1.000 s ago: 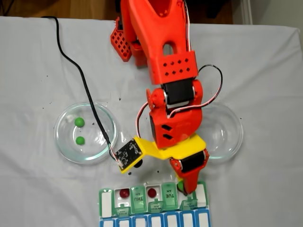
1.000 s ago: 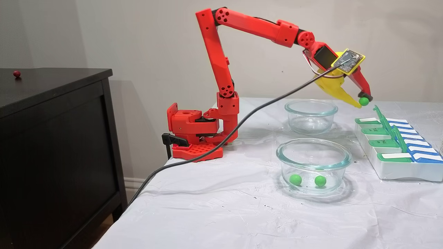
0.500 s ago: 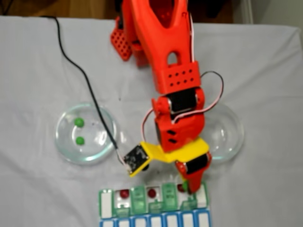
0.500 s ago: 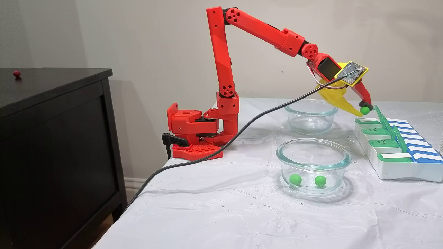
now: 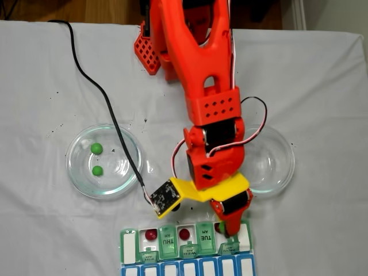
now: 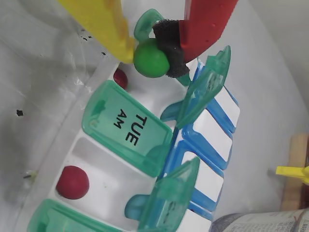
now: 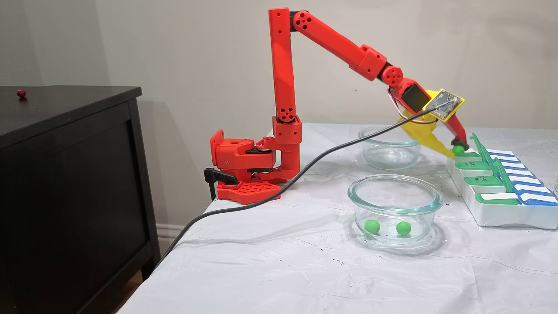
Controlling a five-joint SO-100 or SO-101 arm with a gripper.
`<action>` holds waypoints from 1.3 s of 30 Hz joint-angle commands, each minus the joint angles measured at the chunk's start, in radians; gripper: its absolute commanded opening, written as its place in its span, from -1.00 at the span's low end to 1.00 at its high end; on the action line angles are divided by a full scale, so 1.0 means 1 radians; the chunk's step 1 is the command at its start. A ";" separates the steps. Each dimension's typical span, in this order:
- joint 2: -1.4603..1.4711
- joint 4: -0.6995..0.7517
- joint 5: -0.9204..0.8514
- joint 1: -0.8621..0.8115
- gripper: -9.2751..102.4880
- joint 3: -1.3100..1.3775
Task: Sort medicines into box.
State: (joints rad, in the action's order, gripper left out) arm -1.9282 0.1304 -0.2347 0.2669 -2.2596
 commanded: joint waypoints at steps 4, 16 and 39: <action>0.011 -0.048 0.006 -0.020 -0.84 0.091; -0.072 0.009 -0.023 -0.006 -0.52 0.052; -0.532 0.864 -0.318 -0.190 -0.84 0.290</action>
State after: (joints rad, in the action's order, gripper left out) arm -2.3439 0.7563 -0.4310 0.1473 -2.1690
